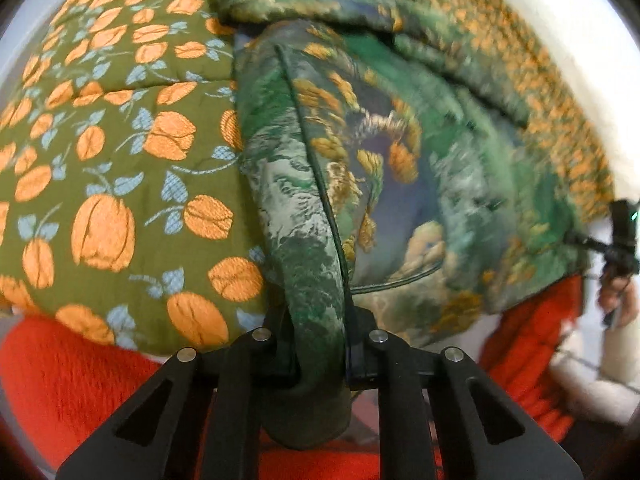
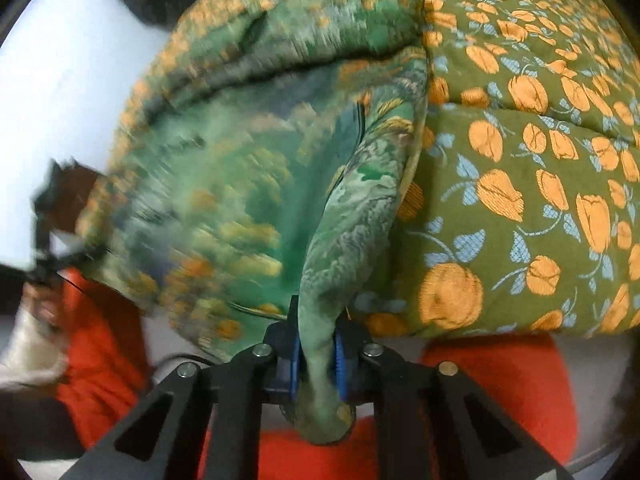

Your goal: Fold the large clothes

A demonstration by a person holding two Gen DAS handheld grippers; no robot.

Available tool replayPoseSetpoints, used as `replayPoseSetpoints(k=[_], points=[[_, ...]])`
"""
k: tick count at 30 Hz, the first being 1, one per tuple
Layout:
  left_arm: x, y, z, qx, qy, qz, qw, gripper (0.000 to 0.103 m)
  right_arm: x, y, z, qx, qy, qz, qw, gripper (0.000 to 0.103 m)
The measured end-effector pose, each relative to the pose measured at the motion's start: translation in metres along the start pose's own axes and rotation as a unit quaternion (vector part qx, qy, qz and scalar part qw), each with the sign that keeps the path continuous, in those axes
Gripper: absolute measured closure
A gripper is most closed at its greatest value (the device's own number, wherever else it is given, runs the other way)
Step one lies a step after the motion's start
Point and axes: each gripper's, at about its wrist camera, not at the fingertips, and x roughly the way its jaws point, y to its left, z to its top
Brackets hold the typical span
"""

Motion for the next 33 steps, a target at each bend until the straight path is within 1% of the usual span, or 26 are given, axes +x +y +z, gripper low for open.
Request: replayPoseSetpoints(k=[3, 4, 6, 8, 9, 13, 16, 17, 18, 19, 20, 21, 23, 24, 25, 27, 28, 29, 30, 31, 33], points=[[-0.016, 0.007, -0.014, -0.015, 0.002, -0.019, 0.9997, 0.090, -0.024, 0.004, -0.001, 0.015, -0.022, 0.041, 0.999, 0.090], [-0.018, 0.009, -0.017, -0.017, 0.006, -0.019, 0.9997, 0.090, -0.027, 0.003, 0.004, 0.018, -0.024, 0.049, 0.998, 0.090], [-0.024, 0.011, -0.032, -0.017, 0.018, -0.017, 0.9995, 0.090, -0.036, 0.004, 0.001, 0.029, -0.027, 0.066, 0.997, 0.090], [-0.034, 0.014, -0.044, -0.017, 0.027, -0.018, 0.9993, 0.090, -0.042, 0.006, -0.008, 0.045, -0.028, 0.086, 0.995, 0.090], [-0.038, 0.015, -0.051, -0.017, 0.030, -0.019, 0.9992, 0.090, -0.039, 0.013, -0.014, 0.052, -0.030, 0.092, 0.994, 0.090], [-0.065, 0.022, -0.074, -0.005, 0.045, -0.017, 0.9988, 0.090, -0.051, 0.021, -0.036, 0.087, -0.035, 0.142, 0.986, 0.090], [-0.080, 0.027, -0.082, 0.004, 0.058, -0.016, 0.9982, 0.089, -0.062, 0.026, -0.052, 0.099, -0.037, 0.156, 0.982, 0.091], [-0.084, 0.028, -0.081, -0.001, 0.059, -0.022, 0.9980, 0.090, -0.064, 0.026, -0.052, 0.103, -0.041, 0.161, 0.981, 0.091], [-0.089, 0.032, -0.076, -0.013, 0.054, -0.040, 0.9976, 0.090, -0.066, 0.027, -0.048, 0.105, -0.048, 0.169, 0.979, 0.091], [-0.096, 0.036, -0.067, -0.029, 0.044, -0.066, 0.9964, 0.090, -0.067, 0.027, -0.045, 0.104, -0.056, 0.177, 0.977, 0.091], [-0.102, 0.036, -0.060, -0.037, 0.033, -0.081, 0.9955, 0.090, -0.069, 0.028, -0.035, 0.102, -0.068, 0.189, 0.974, 0.091], [-0.112, 0.039, -0.046, -0.047, 0.011, -0.101, 0.9938, 0.090, -0.070, 0.029, -0.023, 0.098, -0.079, 0.198, 0.972, 0.091], [-0.127, 0.046, -0.014, -0.067, -0.027, -0.135, 0.9883, 0.090, -0.072, 0.030, 0.003, 0.088, -0.101, 0.203, 0.970, 0.091], [-0.131, 0.050, 0.000, -0.076, -0.039, -0.146, 0.9855, 0.090, -0.072, 0.028, 0.022, 0.085, -0.114, 0.210, 0.967, 0.091], [-0.134, 0.055, 0.023, -0.088, -0.054, -0.156, 0.9823, 0.089, -0.072, 0.026, 0.036, 0.084, -0.125, 0.215, 0.965, 0.091], [-0.132, 0.055, 0.058, -0.100, -0.071, -0.162, 0.9792, 0.088, -0.068, 0.017, 0.072, 0.081, -0.154, 0.215, 0.961, 0.091], [-0.127, 0.056, 0.082, -0.107, -0.080, -0.162, 0.9776, 0.087, -0.065, 0.012, 0.090, 0.082, -0.168, 0.210, 0.960, 0.091], [-0.118, 0.050, 0.104, -0.115, -0.088, -0.162, 0.9760, 0.086, -0.060, 0.005, 0.108, 0.088, -0.180, 0.207, 0.958, 0.091], [-0.111, 0.054, 0.122, -0.120, -0.093, -0.163, 0.9748, 0.086, -0.051, -0.005, 0.128, 0.102, -0.192, 0.200, 0.955, 0.091], [-0.101, 0.060, 0.143, -0.129, -0.099, -0.161, 0.9735, 0.084, -0.044, -0.013, 0.140, 0.113, -0.197, 0.192, 0.955, 0.091], [-0.080, 0.075, 0.171, -0.145, -0.101, -0.160, 0.9711, 0.081, -0.020, -0.032, 0.167, 0.138, -0.200, 0.169, 0.955, 0.091]])
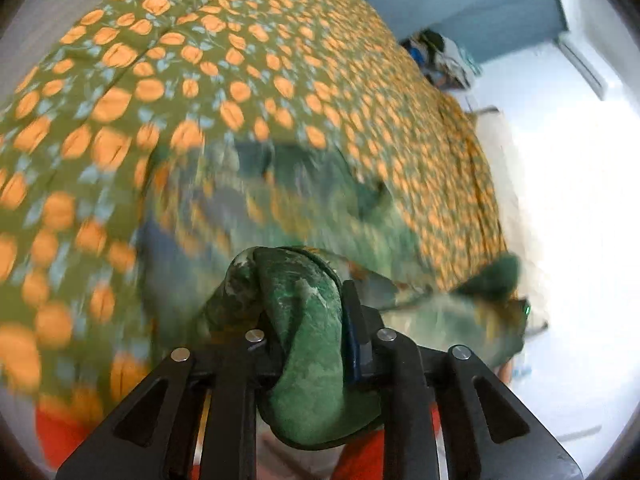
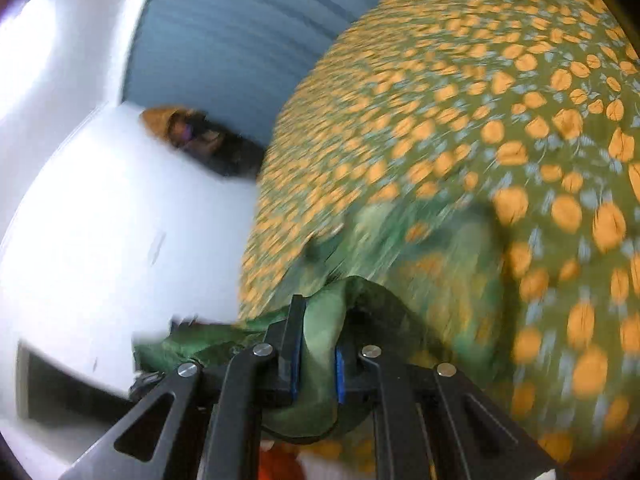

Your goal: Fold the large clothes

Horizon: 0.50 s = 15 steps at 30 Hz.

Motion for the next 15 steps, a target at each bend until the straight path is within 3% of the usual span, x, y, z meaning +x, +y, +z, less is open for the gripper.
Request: replayPoseSetpoints(k=[3, 6, 9, 11, 12, 14, 15], points=[[0.049, 0.019, 0.035, -0.030, 0.009, 0.020, 0.9993, 0.074, 0.050, -0.033, 0.021, 0.025, 0.005, -0.041, 0.999, 0.091], [0.089, 0.038, 0.045, -0.057, 0.026, 0.044, 0.9970, 0.065, 0.087, -0.064, 0.024, 0.052, 0.018, -0.068, 0.996, 0.091], [0.094, 0.044, 0.046, -0.074, 0.038, 0.027, 0.9962, 0.050, 0.096, -0.090, 0.025, 0.113, 0.016, -0.036, 0.993, 0.089], [0.077, 0.035, 0.050, -0.072, 0.043, -0.012, 0.9964, 0.034, 0.094, -0.097, 0.027, 0.140, 0.025, -0.004, 0.990, 0.075], [0.068, 0.031, 0.053, -0.070, 0.042, -0.032, 0.9962, 0.031, 0.092, -0.098, 0.030, 0.154, 0.029, 0.025, 0.987, 0.068], [0.040, 0.021, 0.060, -0.062, 0.023, -0.074, 0.9951, 0.014, 0.083, -0.097, 0.035, 0.171, 0.026, 0.068, 0.983, 0.036], [0.026, 0.017, 0.062, -0.057, 0.007, -0.083, 0.9949, 0.009, 0.074, -0.094, 0.041, 0.175, 0.018, 0.088, 0.980, 0.029]])
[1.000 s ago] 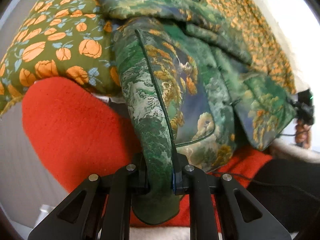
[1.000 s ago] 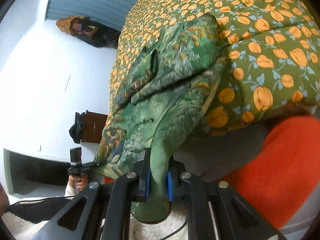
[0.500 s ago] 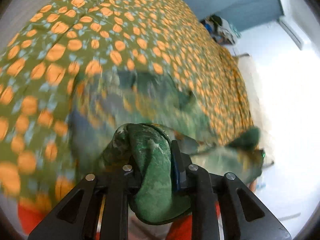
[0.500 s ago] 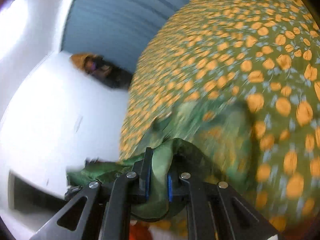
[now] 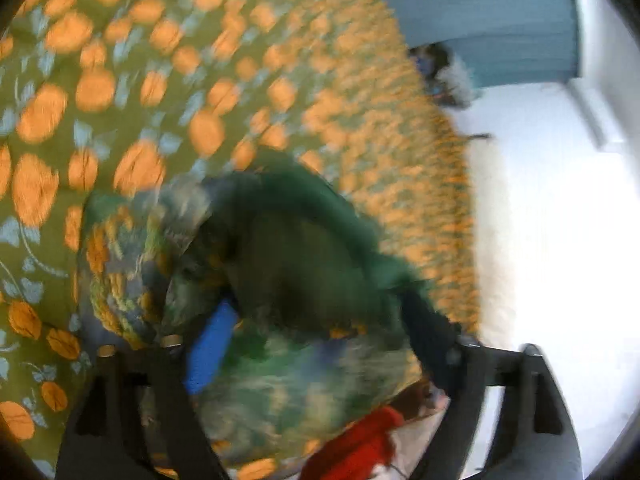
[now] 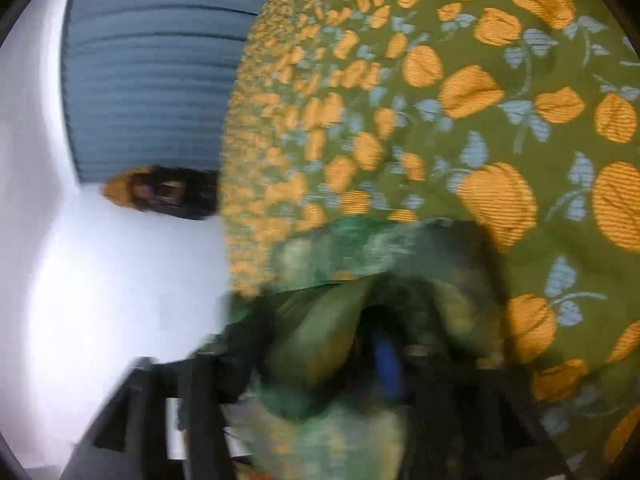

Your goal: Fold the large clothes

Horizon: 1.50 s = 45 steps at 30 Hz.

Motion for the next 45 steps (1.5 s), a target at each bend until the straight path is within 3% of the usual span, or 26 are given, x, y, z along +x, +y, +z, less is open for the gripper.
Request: replayPoseSetpoints(k=[1, 2, 5, 7, 10, 12, 13, 14, 16, 18, 21, 23, 24, 25, 26, 30, 33, 38, 43, 45], points=[[-0.016, -0.006, 0.001, 0.011, -0.019, -0.004, 0.9998, 0.002, -0.006, 0.006, 0.002, -0.005, -0.010, 0.007, 1.000, 0.020], [-0.024, -0.008, 0.002, 0.020, -0.030, -0.002, 0.9993, 0.001, -0.016, 0.014, 0.005, -0.019, -0.027, 0.008, 0.999, 0.019], [-0.034, -0.009, -0.008, 0.076, -0.047, 0.060, 0.9942, 0.001, -0.031, 0.040, 0.004, -0.095, -0.042, -0.052, 0.993, 0.019], [-0.009, -0.001, -0.017, 0.108, -0.028, 0.123, 0.9861, 0.001, -0.021, 0.058, -0.006, -0.174, -0.019, -0.126, 0.976, 0.019], [0.042, 0.021, -0.022, 0.126, -0.005, 0.219, 0.9676, 0.002, 0.017, 0.068, -0.025, -0.268, 0.015, -0.234, 0.934, 0.019], [0.066, 0.033, -0.025, 0.121, -0.001, 0.247, 0.9613, 0.007, 0.047, 0.062, -0.038, -0.307, 0.032, -0.286, 0.907, 0.019], [0.074, 0.033, -0.026, 0.123, -0.005, 0.254, 0.9594, 0.026, 0.056, 0.059, -0.041, -0.313, 0.036, -0.297, 0.901, 0.023], [0.081, 0.030, -0.029, 0.127, -0.010, 0.249, 0.9602, 0.067, 0.070, 0.060, -0.048, -0.327, 0.040, -0.313, 0.891, 0.047], [0.081, 0.018, -0.028, 0.123, -0.025, 0.262, 0.9569, 0.089, 0.080, 0.069, -0.058, -0.364, 0.028, -0.353, 0.861, 0.087], [0.065, -0.005, -0.027, 0.148, -0.063, 0.260, 0.9522, 0.091, 0.074, 0.099, -0.071, -0.409, -0.011, -0.372, 0.833, 0.089], [0.034, -0.040, -0.026, 0.195, -0.141, 0.255, 0.9363, 0.091, 0.059, 0.147, -0.085, -0.474, -0.089, -0.373, 0.793, 0.089], [0.034, -0.052, -0.024, 0.221, -0.179, 0.281, 0.9166, 0.091, 0.061, 0.162, -0.080, -0.492, -0.123, -0.366, 0.780, 0.090], [0.043, -0.052, -0.023, 0.234, -0.194, 0.306, 0.9021, 0.091, 0.063, 0.165, -0.077, -0.492, -0.138, -0.370, 0.776, 0.090], [0.058, -0.046, -0.021, 0.248, -0.199, 0.337, 0.8860, 0.091, 0.068, 0.162, -0.072, -0.488, -0.138, -0.376, 0.776, 0.089], [0.070, -0.037, -0.022, 0.253, -0.197, 0.359, 0.8765, 0.091, 0.078, 0.152, -0.065, -0.481, -0.133, -0.388, 0.775, 0.089], [0.118, 0.015, -0.029, 0.265, -0.175, 0.416, 0.8521, 0.087, 0.118, 0.086, -0.053, -0.465, -0.080, -0.442, 0.763, 0.090], [0.121, 0.025, -0.036, 0.278, -0.197, 0.421, 0.8409, 0.084, 0.123, 0.051, -0.053, -0.453, -0.078, -0.439, 0.772, 0.090], [0.121, 0.034, -0.027, 0.260, -0.194, 0.385, 0.8640, 0.080, 0.111, 0.035, -0.048, -0.421, -0.095, -0.407, 0.805, 0.089], [0.125, 0.047, -0.024, 0.247, -0.199, 0.356, 0.8790, 0.079, 0.116, 0.026, -0.043, -0.413, -0.098, -0.392, 0.816, 0.088], [0.126, 0.047, -0.022, 0.244, -0.199, 0.354, 0.8808, 0.078, 0.118, 0.025, -0.042, -0.410, -0.099, -0.388, 0.819, 0.088]])
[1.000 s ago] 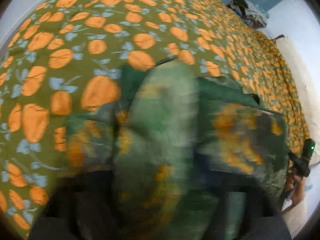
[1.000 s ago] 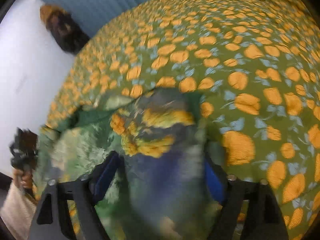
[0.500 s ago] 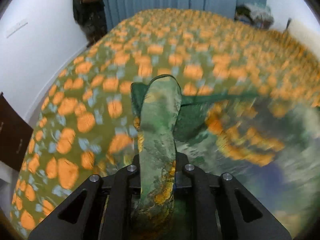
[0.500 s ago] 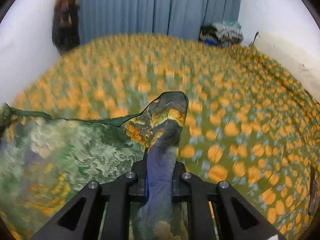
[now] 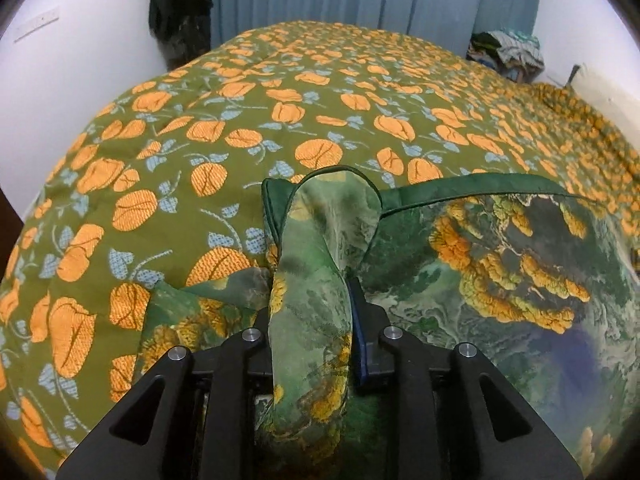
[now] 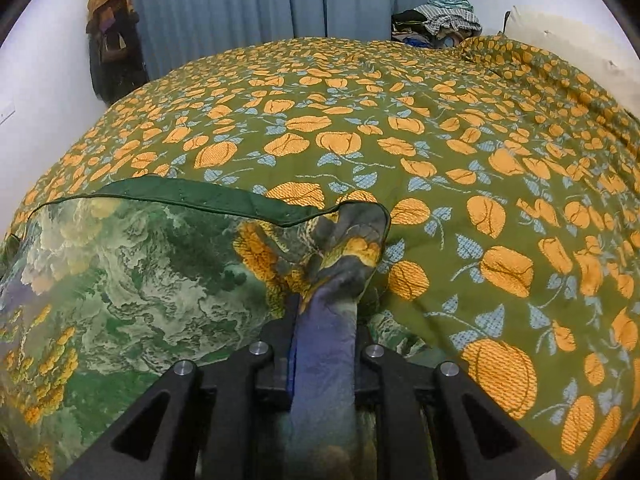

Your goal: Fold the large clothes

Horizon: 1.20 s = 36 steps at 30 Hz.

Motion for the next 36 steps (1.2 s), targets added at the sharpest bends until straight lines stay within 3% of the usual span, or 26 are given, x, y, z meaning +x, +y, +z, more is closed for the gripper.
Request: replayPoseSetpoints(k=[4, 6, 8, 9, 10, 11, 14, 16, 19, 21, 23, 27, 32, 35, 36], points=[[-0.009, -0.002, 0.005, -0.002, 0.012, 0.003, 0.9999, 0.072, -0.005, -0.002, 0.001, 0.005, -0.002, 0.007, 1.000, 0.086], [-0.019, 0.003, 0.011, -0.014, 0.022, -0.002, 0.9996, 0.061, -0.011, -0.009, 0.005, 0.019, 0.006, 0.024, 1.000, 0.084], [-0.041, 0.013, 0.018, -0.034, 0.022, -0.017, 0.9990, 0.040, -0.017, -0.019, 0.012, 0.039, 0.023, 0.044, 0.998, 0.081], [-0.053, 0.017, 0.020, -0.041, 0.015, -0.021, 0.9988, 0.037, -0.023, -0.027, 0.017, 0.053, 0.031, 0.052, 0.997, 0.078], [-0.070, 0.020, 0.022, -0.045, 0.001, -0.024, 0.9987, 0.033, -0.031, -0.032, 0.020, 0.062, 0.032, 0.049, 0.996, 0.064], [-0.080, 0.021, 0.023, -0.044, -0.007, -0.026, 0.9987, 0.029, -0.047, -0.039, 0.025, 0.070, 0.018, 0.041, 0.997, 0.056], [-0.116, 0.015, 0.023, -0.018, -0.033, -0.030, 0.9988, 0.017, -0.099, -0.042, 0.032, 0.060, -0.036, 0.044, 0.997, 0.056], [-0.129, 0.006, 0.011, 0.010, -0.043, -0.041, 0.9981, 0.010, -0.127, -0.031, 0.026, 0.037, -0.044, 0.070, 0.996, 0.056], [-0.115, -0.002, -0.011, 0.046, -0.024, -0.026, 0.9983, 0.008, -0.152, -0.001, -0.005, -0.011, -0.021, 0.135, 0.991, 0.056], [-0.095, 0.004, -0.026, 0.044, 0.005, -0.007, 0.9990, 0.008, -0.150, 0.013, -0.031, -0.027, 0.005, 0.152, 0.988, 0.056], [-0.075, 0.021, -0.037, 0.021, 0.028, -0.012, 0.9993, 0.005, -0.129, 0.015, -0.060, -0.030, 0.043, 0.118, 0.992, 0.058], [-0.052, 0.046, -0.043, -0.040, 0.053, -0.046, 0.9967, 0.001, -0.106, -0.004, -0.085, -0.009, 0.014, 0.102, 0.995, 0.066], [-0.065, 0.037, -0.040, -0.017, 0.046, -0.025, 0.9985, 0.001, -0.113, -0.008, -0.088, -0.004, 0.003, 0.099, 0.995, 0.067], [-0.090, 0.040, -0.035, -0.026, 0.045, -0.008, 0.9986, 0.006, -0.122, -0.028, -0.089, 0.030, 0.002, 0.091, 0.995, 0.080], [-0.103, 0.038, -0.034, -0.023, 0.036, -0.003, 0.9991, 0.007, -0.129, -0.035, -0.088, 0.049, -0.002, 0.087, 0.995, 0.080]])
